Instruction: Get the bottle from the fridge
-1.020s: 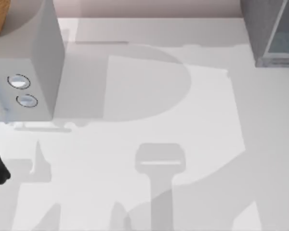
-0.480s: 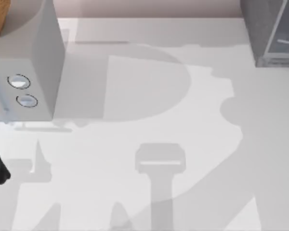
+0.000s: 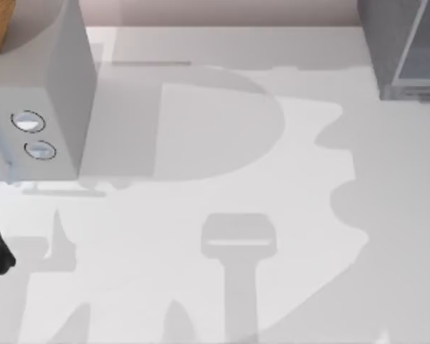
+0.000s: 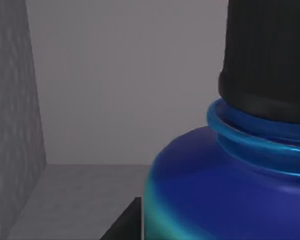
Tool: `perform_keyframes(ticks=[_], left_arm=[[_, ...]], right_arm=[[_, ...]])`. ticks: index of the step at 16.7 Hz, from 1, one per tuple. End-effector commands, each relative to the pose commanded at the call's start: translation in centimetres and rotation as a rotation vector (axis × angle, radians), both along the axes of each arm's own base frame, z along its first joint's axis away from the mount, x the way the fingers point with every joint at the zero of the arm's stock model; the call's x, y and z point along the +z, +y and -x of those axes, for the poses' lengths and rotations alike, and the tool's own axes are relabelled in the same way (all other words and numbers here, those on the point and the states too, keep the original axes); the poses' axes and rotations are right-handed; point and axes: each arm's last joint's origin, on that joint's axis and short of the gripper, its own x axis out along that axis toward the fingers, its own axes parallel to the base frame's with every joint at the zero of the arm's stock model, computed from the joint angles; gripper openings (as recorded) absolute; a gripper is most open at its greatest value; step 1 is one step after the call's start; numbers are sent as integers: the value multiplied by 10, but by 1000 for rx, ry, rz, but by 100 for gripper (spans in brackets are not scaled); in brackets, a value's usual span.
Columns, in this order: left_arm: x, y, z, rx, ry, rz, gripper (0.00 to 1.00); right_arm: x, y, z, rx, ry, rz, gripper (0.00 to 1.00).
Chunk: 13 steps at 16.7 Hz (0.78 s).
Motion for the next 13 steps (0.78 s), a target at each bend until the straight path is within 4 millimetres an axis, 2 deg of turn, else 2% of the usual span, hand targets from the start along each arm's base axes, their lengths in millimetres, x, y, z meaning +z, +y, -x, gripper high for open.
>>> perform_keyframes(ticks=[3, 5, 13], left_arm=[[0, 0, 0, 0, 0, 0, 100], [0, 0, 0, 0, 0, 0, 100], [0, 0, 0, 0, 0, 0, 100]], right_arm=[[-5, 1, 33, -5, 15, -4, 0], [-4, 1, 45, -6, 11, -3, 0], [-2, 5, 50, 0, 18, -5, 0]])
